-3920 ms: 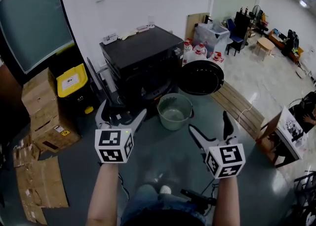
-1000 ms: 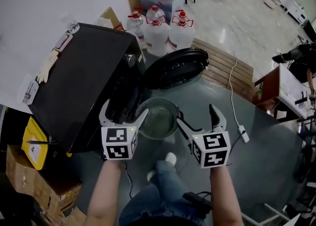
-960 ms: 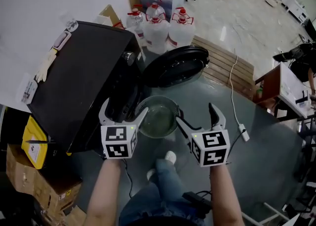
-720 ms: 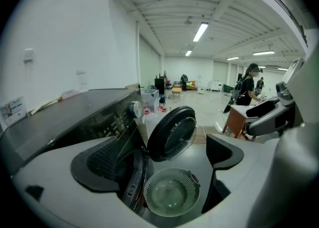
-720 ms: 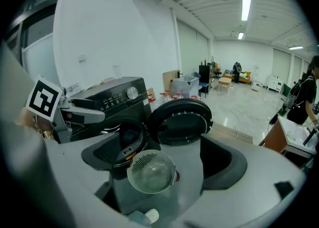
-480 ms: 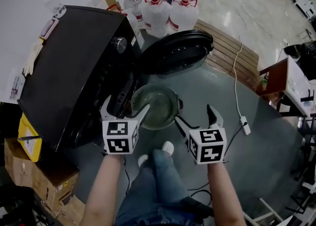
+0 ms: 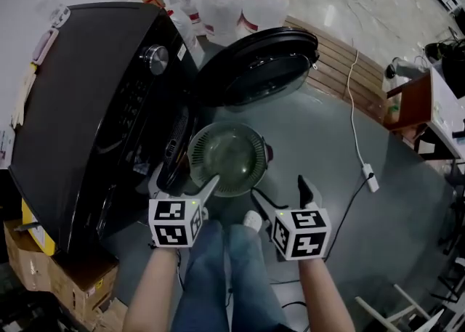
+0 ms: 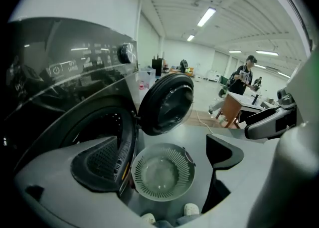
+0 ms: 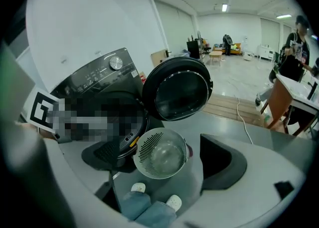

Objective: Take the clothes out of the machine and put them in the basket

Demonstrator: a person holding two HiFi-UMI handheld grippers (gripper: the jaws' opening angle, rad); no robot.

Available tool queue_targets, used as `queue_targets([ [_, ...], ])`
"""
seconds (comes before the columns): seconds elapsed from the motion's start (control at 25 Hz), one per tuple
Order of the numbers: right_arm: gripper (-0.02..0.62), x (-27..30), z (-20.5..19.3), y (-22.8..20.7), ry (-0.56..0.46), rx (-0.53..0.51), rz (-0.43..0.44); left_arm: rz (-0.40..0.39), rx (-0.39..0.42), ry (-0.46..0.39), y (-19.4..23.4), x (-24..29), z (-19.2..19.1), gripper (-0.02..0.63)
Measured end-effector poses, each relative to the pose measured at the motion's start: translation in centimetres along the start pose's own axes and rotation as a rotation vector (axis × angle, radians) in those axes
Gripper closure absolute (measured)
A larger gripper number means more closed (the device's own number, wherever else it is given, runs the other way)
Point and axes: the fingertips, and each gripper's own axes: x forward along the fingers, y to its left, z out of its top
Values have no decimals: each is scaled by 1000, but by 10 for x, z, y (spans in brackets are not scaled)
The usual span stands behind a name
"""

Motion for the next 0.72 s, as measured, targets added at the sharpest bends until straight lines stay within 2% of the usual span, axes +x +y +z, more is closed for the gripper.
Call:
queue_targets([
  [0.44,94,71,-73,11,4,94,-26,-89,75,83,16,55,-83,48],
  [0.56,94,108,-97,20,39,62,-29,-101,82,94,32,81,-104,48],
  [0.72,94,182,-122,15,70,-3,-60,-119,86,86,60,146,-135,48],
])
